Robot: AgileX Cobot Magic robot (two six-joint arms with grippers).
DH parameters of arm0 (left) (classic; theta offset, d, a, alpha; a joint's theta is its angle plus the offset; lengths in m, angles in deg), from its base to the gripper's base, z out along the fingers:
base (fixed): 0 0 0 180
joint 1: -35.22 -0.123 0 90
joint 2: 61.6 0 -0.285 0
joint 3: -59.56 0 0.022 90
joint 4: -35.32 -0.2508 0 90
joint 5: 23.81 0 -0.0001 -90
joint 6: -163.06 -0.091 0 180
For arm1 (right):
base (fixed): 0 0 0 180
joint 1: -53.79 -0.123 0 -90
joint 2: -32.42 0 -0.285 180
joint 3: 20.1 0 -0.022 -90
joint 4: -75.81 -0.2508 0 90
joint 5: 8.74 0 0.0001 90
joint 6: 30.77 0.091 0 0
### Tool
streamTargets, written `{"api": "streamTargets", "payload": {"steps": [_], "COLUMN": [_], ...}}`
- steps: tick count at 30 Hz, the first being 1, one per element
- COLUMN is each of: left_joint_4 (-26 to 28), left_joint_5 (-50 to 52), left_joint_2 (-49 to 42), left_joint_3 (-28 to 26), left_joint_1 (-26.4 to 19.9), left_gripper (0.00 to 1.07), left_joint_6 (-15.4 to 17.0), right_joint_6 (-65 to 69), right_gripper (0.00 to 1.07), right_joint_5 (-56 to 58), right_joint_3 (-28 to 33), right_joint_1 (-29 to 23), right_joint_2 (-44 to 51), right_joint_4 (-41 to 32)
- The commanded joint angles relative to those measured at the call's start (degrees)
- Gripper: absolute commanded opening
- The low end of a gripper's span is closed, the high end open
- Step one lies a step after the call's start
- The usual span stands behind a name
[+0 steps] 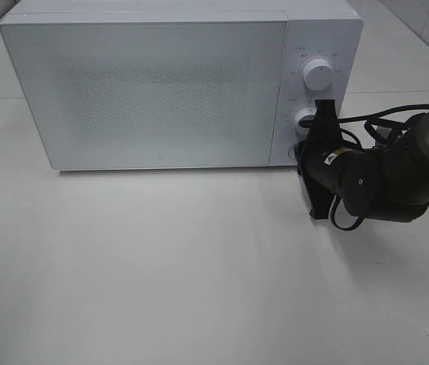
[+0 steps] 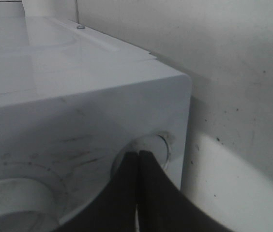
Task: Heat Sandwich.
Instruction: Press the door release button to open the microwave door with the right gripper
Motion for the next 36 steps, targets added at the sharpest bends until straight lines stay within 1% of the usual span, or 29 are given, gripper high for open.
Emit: {"api": "streamTargets", "payload": {"steps": [1, 5, 9, 15, 18, 21, 23, 27, 36], "left_joint_4": [0.34, 0.34, 0.34, 0.34, 0.34, 0.34, 0.34, 0.34, 0.34], "left_joint_5": [0.46, 0.46, 0.46, 0.46, 0.46, 0.46, 0.46, 0.46, 0.46], "left_joint_2": [-1.60, -1.60, -1.60, -1.60, -1.60, -1.60, -1.60, -1.60, -1.60], "left_joint_3": [0.29, 0.29, 0.29, 0.29, 0.29, 0.29, 0.29, 0.29, 0.29], "left_joint_1": [0.00, 0.00, 0.00, 0.00, 0.00, 0.00, 0.00, 0.00, 0.00], "left_gripper": [1.03, 1.03, 1.03, 1.03, 1.03, 1.03, 1.03, 1.03, 1.03], "left_joint_6": [0.29, 0.29, 0.29, 0.29, 0.29, 0.29, 0.29, 0.29, 0.29], "right_joint_6": [0.17, 0.17, 0.17, -0.17, 0.11, 0.11, -0.17, -0.40, -0.57], "right_gripper": [0.01, 0.01, 0.01, 0.01, 0.01, 0.01, 0.01, 0.01, 0.01], "right_joint_5": [-2.18, -7.45, -10.43, -11.97, -13.92, -15.13, -17.93, -18.22, -19.54], "right_joint_3": [-0.97, -0.97, -0.97, -1.09, -2.69, -3.55, -4.58, -6.02, -6.30], "right_joint_1": [0.34, 0.34, 0.40, 1.09, 1.66, 1.66, 1.66, 1.66, 1.66], "right_joint_2": [-0.23, -0.23, -0.40, -0.74, -2.41, -3.09, -4.07, -5.04, -5.04], "right_joint_4": [1.03, 0.92, 0.57, -1.03, 0.34, 0.34, 0.34, -0.40, -0.29]}}
